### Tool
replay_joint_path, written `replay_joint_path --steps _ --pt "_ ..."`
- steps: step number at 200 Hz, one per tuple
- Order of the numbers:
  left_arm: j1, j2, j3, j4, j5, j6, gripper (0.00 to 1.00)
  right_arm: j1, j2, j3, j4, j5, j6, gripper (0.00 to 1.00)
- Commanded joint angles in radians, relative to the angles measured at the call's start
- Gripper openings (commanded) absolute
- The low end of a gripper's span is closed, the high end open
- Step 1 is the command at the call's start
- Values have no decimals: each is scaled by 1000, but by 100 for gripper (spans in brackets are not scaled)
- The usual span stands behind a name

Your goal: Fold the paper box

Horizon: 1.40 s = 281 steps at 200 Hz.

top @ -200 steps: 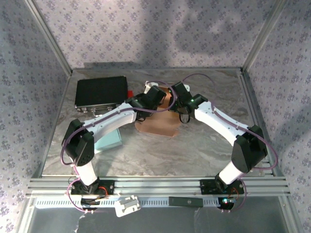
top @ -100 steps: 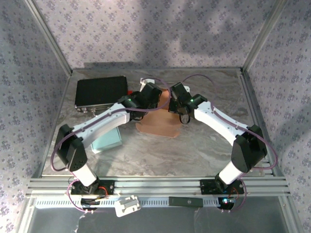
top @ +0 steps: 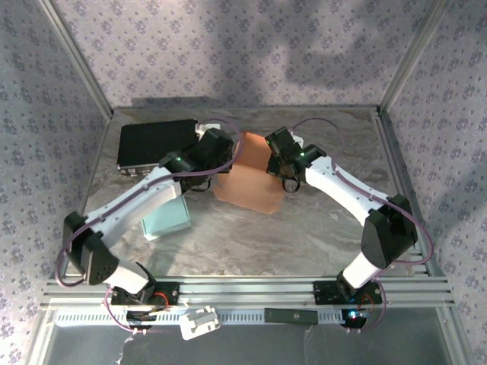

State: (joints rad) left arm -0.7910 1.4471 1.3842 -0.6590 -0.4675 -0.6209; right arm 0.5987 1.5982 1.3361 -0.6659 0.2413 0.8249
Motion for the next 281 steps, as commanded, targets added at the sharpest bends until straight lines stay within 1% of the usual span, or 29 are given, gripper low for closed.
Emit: replay_joint_path --steps 1,9,20,29,50,84,92,110,121,129,137,161,181,201,223,241,257,261,281 --pt "-93 -142 -33 -154 -97 -276 53 -12 14 -3 -12 -26 134 0" --pt "-128 -187 -84 -129 -106 -341 51 -14 16 -13 3 -37 160 0" --pt "-161 -235 -150 -88 -101 -407 50 -12 21 -21 23 -46 190 0" --pt "-172 -257 -181 -85 -81 -465 49 -12 22 -30 36 -52 214 0" --pt "-189 -270 -194 -115 -53 -533 50 -10 28 -51 61 -68 258 0" --pt "-201 -275 -206 -70 -21 -515 54 4 24 -59 83 -54 275 0" --pt "-200 -272 -194 -66 -28 -485 54 7 23 -58 77 -50 275 0" --pt "-194 -265 -150 -118 -63 -434 54 9 20 -60 70 -43 280 0" --pt "-184 -263 -144 -115 -40 -402 54 12 18 -64 69 -38 287 0" --pt "-182 -261 -148 -86 1 -358 54 12 15 -69 70 -38 295 0" --pt "-182 -249 -143 -81 32 -332 56 11 11 -75 73 -40 307 0" --pt "-194 -174 -93 -160 73 -386 59 12 1 -88 77 -31 357 0" --pt "-226 -136 -83 -151 53 -427 60 15 -7 -105 92 -32 400 0" --pt "-226 -129 -96 -155 25 -472 60 12 -10 -119 111 -49 426 0" --pt "-226 -140 -127 -101 21 -478 58 12 -12 -131 127 -62 438 0" --pt "-225 -120 -119 -74 31 -471 55 12 -13 -135 141 -73 448 0" --pt "-226 -98 -110 -60 45 -474 50 12 -13 -135 150 -84 455 0" --pt "-226 -91 -109 -57 49 -475 48 11 -13 -167 150 -85 458 0" --pt "-226 -76 -116 -45 55 -484 40 8 -23 -190 165 -92 473 0"
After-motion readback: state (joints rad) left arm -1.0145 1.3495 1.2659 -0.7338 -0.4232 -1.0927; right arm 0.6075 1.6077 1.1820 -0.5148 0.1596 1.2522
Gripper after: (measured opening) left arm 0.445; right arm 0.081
